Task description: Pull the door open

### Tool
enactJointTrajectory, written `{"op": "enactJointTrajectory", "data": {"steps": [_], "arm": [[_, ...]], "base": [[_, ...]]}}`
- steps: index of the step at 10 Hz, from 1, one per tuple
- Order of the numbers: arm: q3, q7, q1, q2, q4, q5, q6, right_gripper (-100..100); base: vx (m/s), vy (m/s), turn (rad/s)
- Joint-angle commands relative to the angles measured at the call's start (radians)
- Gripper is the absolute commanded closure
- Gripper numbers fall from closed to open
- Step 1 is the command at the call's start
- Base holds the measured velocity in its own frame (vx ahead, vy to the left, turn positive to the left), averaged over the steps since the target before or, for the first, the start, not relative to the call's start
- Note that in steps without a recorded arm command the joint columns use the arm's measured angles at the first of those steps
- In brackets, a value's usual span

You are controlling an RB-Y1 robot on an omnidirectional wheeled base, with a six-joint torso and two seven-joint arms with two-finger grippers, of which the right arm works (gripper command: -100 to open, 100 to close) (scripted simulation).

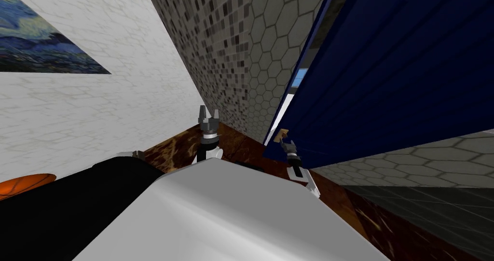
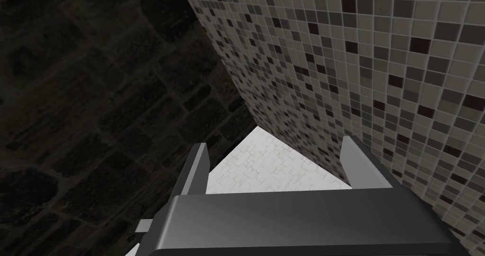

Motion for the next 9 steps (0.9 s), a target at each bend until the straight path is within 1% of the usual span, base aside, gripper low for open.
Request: {"op": "enactJointTrajectory", "data": {"steps": [1,3,4,5,9], "arm": [[-0.025,-0.004,-0.008,-0.018,0.029,-0.015,-0.018,-100],[-0.052,-0.011,-0.018,-0.041,0.054,-0.033,-0.026,-100],[-0.045,-0.01,-0.012,-0.037,0.047,-0.029,-0.027,-100],[-0.045,-0.01,-0.012,-0.037,0.047,-0.029,-0.027,100],[-0.045,-0.01,-0.012,-0.037,0.047,-0.029,-0.027,100]], "base": [[0.192,0.077,0.111],[0.162,0.029,0.127],[0.067,0.005,0.021],[-0.006,-0.002,-0.024],[-0.016,-0.004,0.001]]}}
